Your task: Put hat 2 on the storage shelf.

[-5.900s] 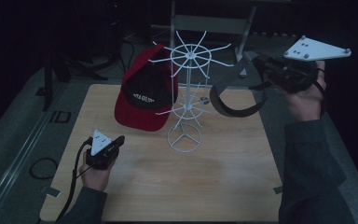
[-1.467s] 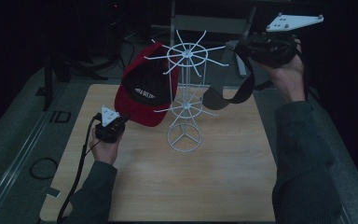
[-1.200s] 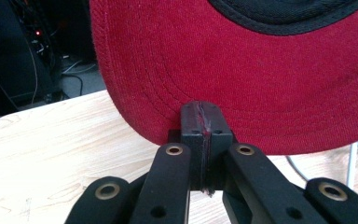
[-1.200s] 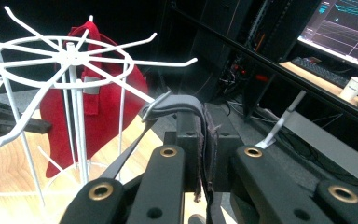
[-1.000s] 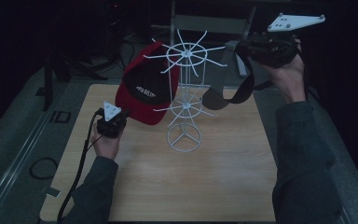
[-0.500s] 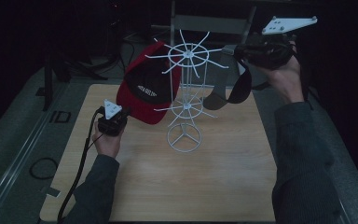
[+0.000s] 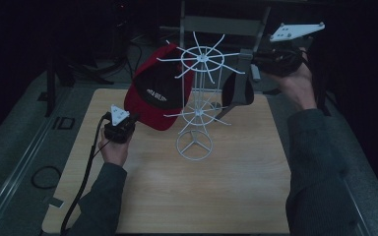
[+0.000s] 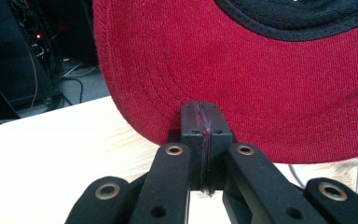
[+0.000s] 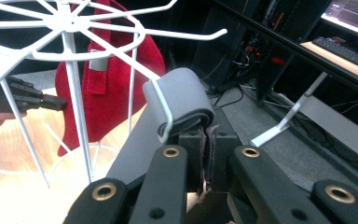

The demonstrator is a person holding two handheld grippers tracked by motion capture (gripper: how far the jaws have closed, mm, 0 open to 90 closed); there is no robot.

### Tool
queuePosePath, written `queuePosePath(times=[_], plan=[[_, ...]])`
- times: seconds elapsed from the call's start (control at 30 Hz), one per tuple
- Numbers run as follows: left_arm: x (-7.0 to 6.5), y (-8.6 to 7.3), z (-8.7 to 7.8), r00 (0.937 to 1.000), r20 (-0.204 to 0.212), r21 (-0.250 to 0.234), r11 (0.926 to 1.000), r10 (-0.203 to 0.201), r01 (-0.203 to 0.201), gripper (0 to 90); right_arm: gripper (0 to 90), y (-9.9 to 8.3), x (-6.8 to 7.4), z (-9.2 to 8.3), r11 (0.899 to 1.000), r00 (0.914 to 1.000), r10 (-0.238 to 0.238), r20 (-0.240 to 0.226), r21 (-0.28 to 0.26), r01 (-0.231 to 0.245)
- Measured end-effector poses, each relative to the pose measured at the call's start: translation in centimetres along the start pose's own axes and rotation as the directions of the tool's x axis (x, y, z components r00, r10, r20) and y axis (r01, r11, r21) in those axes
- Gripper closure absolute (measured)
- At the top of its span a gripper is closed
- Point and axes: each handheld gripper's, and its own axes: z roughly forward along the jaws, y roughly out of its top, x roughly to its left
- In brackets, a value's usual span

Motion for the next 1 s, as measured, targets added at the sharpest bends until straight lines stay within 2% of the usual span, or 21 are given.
queuePosePath(times=[0.07, 0.27, 0.4, 0.57, 1.0], plan=[[0.0, 0.0, 0.0, 1.0, 0.0, 0.0, 1.0, -0.001, 0.001, 90.0, 87.5, 0.2, 0.1, -0.1, 1.0, 1.0, 0.001, 0.003, -0.017, -0.001], [0.0, 0.1, 0.0, 1.0, 0.002, -0.005, 1.0, -0.006, 0.006, 90.0, 87.5, 0.6, 0.1, -0.2, 1.0, 0.9998, -0.004, 0.02, -0.022, 0.005], [0.0, 0.1, 0.0, 1.0, 0.002, -0.006, 1.0, -0.007, 0.007, 90.0, 87.7, 0.6, 0.3, 0.0, 1.0, 0.9999, -0.01, 0.013, -0.019, 0.01], [-0.1, 0.1, 0.0, 1.0, 0.005, -0.006, 0.9999, -0.008, 0.008, 90.0, 87.2, 0.1, 0.0, -0.2, 1.0, 0.9999, 0.009, 0.006, -0.022, -0.009], [-0.1, 0.0, 0.0, 1.0, 0.005, 0.001, 1.0, -0.002, 0.002, 89.9, 59.4, -1.4, -0.8, -0.5, 0.998, 0.9956, 0.061, 0.071, -0.007, -0.061]])
